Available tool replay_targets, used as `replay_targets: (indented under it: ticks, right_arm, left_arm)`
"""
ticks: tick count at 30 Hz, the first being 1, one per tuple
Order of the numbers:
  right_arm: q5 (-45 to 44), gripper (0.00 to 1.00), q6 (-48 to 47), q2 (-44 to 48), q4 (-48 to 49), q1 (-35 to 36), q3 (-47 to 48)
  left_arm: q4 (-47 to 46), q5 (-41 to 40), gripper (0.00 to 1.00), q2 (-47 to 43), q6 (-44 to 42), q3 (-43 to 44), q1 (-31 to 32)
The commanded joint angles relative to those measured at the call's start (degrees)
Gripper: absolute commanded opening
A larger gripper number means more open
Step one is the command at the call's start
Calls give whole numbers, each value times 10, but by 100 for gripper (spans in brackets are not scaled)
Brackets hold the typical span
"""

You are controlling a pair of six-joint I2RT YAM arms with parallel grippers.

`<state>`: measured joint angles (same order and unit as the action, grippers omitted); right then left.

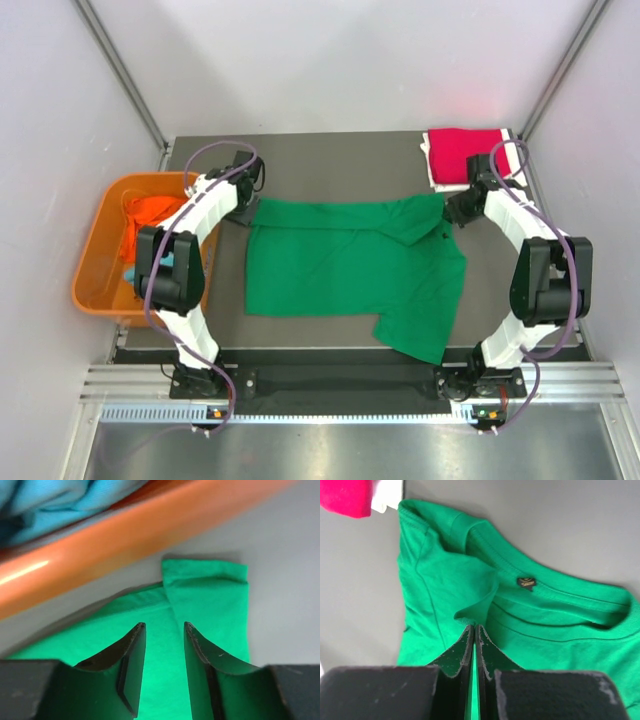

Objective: Fold and stack the t-shirts
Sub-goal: Fold the tshirt

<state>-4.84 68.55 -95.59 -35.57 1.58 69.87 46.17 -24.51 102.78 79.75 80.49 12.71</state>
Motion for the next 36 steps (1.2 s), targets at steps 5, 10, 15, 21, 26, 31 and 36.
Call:
replay_targets:
  ticks: [5,10,15,21,26,31,36]
  right_arm:
    - [44,0,-10,-9,44,-7,4]
    - [61,0,-17,-9,57,-9,-2]
    - [85,0,-19,-20,74,-11,-7]
    - [99,0,-25,-25,84,-11,-8]
    - [103,0,-26,-21,91,-33,-17]
    - [118,0,-25,-31,99,-37,-23]
    - [122,0,-27,-29,105,-39,-27]
  left_arm:
    - [-7,26,37,58,130,7,-16]
    - [-28,9,37,77,127,9,-21]
    - [-48,12,33,87,112,5,-23]
    - [21,-63,28,56,120,55,13]
    - [95,-167,33,57,129,153,53]
    - [130,-186,33,75,197,133,66]
    - [117,-182,33,100,233,111,65]
